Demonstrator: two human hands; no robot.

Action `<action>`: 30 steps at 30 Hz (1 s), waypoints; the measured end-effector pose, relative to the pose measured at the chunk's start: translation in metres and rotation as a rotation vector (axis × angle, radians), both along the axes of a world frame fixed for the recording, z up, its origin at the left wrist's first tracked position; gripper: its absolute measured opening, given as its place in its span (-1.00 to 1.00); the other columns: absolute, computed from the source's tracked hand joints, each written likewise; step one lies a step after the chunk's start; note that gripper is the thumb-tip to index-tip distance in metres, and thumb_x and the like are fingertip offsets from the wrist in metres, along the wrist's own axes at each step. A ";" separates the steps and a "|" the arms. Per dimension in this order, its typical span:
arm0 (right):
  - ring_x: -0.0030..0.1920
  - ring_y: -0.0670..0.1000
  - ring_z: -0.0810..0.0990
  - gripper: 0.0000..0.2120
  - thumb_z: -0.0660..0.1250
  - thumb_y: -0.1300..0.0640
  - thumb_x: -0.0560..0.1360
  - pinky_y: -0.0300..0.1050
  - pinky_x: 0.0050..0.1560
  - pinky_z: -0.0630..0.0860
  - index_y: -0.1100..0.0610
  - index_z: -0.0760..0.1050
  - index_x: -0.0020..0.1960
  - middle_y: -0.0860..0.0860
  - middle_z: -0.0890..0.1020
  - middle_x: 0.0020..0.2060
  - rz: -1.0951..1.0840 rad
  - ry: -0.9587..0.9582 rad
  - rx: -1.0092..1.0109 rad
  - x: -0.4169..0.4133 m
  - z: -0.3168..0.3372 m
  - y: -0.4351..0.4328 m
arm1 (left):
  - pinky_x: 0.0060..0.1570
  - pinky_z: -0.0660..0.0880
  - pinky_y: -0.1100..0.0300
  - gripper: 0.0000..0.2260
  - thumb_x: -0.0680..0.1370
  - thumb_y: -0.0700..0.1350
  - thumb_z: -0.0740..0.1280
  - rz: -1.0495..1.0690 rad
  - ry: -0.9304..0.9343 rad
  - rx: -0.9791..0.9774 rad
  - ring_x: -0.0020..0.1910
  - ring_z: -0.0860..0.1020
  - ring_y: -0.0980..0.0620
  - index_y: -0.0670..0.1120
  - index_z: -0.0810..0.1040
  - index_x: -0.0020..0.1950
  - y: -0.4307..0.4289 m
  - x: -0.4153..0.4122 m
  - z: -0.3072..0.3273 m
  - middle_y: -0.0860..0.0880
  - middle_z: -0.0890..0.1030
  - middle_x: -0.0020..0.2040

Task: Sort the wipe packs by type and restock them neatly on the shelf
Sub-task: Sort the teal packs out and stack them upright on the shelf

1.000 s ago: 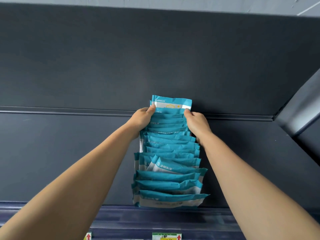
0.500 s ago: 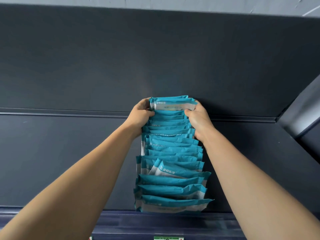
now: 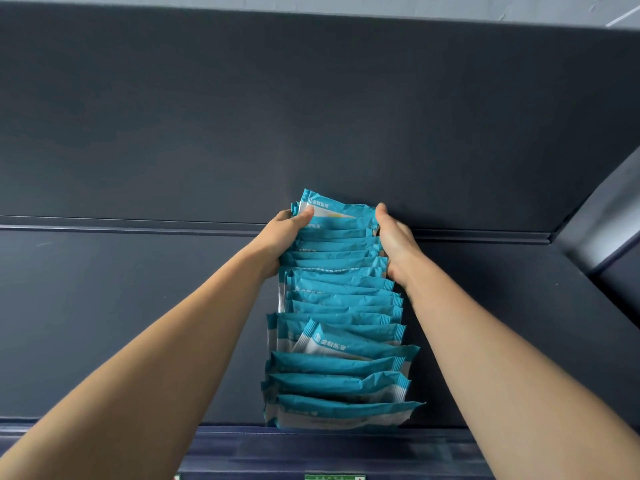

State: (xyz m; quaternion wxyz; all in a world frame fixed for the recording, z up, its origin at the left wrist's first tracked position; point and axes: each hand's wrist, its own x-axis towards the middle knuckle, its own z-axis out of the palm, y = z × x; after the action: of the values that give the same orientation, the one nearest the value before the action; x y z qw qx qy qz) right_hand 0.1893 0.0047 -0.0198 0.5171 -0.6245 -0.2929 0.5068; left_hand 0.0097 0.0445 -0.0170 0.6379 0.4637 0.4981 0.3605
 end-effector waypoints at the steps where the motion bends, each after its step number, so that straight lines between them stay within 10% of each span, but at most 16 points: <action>1: -0.07 0.04 0.63 -0.54 0.09 -0.21 0.61 -0.11 -0.30 0.59 0.06 0.44 0.32 0.04 0.61 0.11 0.009 0.000 -0.002 -0.001 0.000 0.000 | -0.02 0.62 -0.01 -0.53 0.55 0.18 0.28 -0.018 0.024 -0.016 -0.04 0.67 -0.06 -0.11 0.43 0.32 0.000 0.000 0.000 -0.11 0.64 0.11; 8: -0.09 0.03 0.63 -0.70 0.08 -0.10 0.65 0.01 -0.11 0.60 0.03 0.44 0.22 0.02 0.62 0.04 0.093 -0.105 0.100 -0.002 -0.005 0.000 | -0.14 0.63 0.03 -0.76 0.65 -0.02 0.19 0.045 -0.013 0.060 -0.12 0.67 -0.05 -0.10 0.49 0.23 -0.001 0.006 0.000 -0.12 0.65 0.05; 14: 0.36 0.01 0.42 -0.56 0.06 -0.15 0.63 0.12 0.32 0.42 -0.09 0.23 0.48 -0.07 0.39 0.42 0.136 -0.301 0.137 0.001 -0.011 0.003 | -0.11 0.63 0.02 -0.75 0.61 -0.26 0.15 0.073 0.063 0.153 -0.09 0.66 -0.10 -0.16 0.51 0.23 -0.001 0.005 0.003 -0.16 0.65 0.07; 20: 0.50 -0.03 0.18 -0.50 0.06 -0.14 0.64 -0.09 0.36 0.20 -0.11 0.07 0.55 -0.08 0.17 0.53 0.233 -0.288 0.181 -0.001 -0.004 -0.005 | 0.05 0.58 -0.07 0.00 0.02 0.56 0.36 0.136 0.132 -0.077 -0.01 0.65 -0.12 -0.08 0.52 0.24 0.010 0.004 0.010 -0.07 0.63 0.10; 25: 0.52 -0.04 0.11 -0.50 0.01 -0.08 0.67 -0.13 0.43 0.08 -0.03 0.03 0.57 -0.07 0.14 0.54 0.238 -0.220 0.198 0.003 -0.006 -0.006 | 0.03 0.60 -0.05 -0.73 0.52 0.05 0.30 0.188 0.231 -0.026 -0.12 0.62 -0.11 -0.15 0.55 0.01 0.012 0.006 0.019 -0.15 0.63 0.05; 30: 0.49 0.04 0.25 -0.40 0.12 -0.27 0.56 0.14 0.48 0.19 -0.11 0.13 0.54 -0.08 0.26 0.50 0.251 -0.111 0.107 0.006 -0.016 -0.005 | 0.12 0.55 -0.11 -0.59 0.61 0.13 0.19 0.110 0.201 0.042 0.08 0.61 -0.16 -0.16 0.48 0.26 0.009 0.001 0.006 -0.15 0.60 0.14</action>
State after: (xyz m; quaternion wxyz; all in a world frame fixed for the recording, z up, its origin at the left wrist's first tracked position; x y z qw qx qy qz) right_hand 0.1951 -0.0006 -0.0356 0.4654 -0.5816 -0.4234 0.5157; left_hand 0.0112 0.0535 -0.0108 0.5541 0.4826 0.5767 0.3571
